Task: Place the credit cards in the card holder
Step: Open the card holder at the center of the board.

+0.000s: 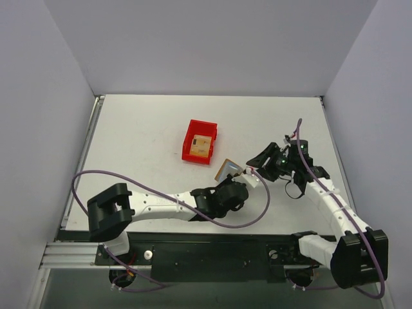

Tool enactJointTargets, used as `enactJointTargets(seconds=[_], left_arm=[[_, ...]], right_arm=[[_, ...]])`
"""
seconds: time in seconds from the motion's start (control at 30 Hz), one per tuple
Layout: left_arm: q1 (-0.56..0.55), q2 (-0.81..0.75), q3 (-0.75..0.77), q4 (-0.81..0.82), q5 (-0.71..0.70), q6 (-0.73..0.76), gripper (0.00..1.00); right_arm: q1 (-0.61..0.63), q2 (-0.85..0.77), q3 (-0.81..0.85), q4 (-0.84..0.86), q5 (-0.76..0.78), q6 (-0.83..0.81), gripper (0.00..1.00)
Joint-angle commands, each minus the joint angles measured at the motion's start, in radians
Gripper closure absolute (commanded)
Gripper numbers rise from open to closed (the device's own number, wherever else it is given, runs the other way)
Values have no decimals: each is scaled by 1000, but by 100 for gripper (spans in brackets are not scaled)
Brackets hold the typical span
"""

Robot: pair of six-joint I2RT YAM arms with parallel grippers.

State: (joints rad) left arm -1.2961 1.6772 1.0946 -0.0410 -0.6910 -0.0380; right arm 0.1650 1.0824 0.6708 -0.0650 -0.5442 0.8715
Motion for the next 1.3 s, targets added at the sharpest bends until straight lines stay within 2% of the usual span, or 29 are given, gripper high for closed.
enactJointTargets(seconds=[0.0,0.43,0.6,0.67,0.73,0.8,0.83,0.9,0.97,1.0,1.07,1.13,1.27], left_arm=[[-37,21,42,64,-140,99,100],[-77,84,88,105,-168,188,100],[-85,99,106,115,-197,219,100],[-86,104,110,119,-208,230,100],[-89,107,113,124,-216,231,100],[-89,105,113,127,-217,233,100],[-91,104,110,131,-219,233,100],[-91,98,105,133,-220,227,100],[-91,90,102,132,-219,217,100],[-91,79,100,130,-216,205,100],[-91,59,90,128,-197,187,90],[-91,32,77,124,-170,161,75],[-78,-74,31,95,-72,72,59]], right_arm=[[-2,60,39,-38,-86,38,50],[47,155,84,-75,-183,-15,50],[80,198,81,-85,-183,-38,53],[84,205,78,-87,-174,-46,57],[84,211,78,-90,-169,-54,65],[84,212,78,-88,-163,-58,76],[84,212,76,-90,-158,-60,85],[84,212,79,-94,-142,-66,94],[84,214,81,-94,-128,-69,100],[84,215,82,-96,-122,-72,100],[84,223,85,-94,-117,-75,100],[82,232,90,-94,-108,-86,100],[59,251,104,-113,-92,-121,100]])
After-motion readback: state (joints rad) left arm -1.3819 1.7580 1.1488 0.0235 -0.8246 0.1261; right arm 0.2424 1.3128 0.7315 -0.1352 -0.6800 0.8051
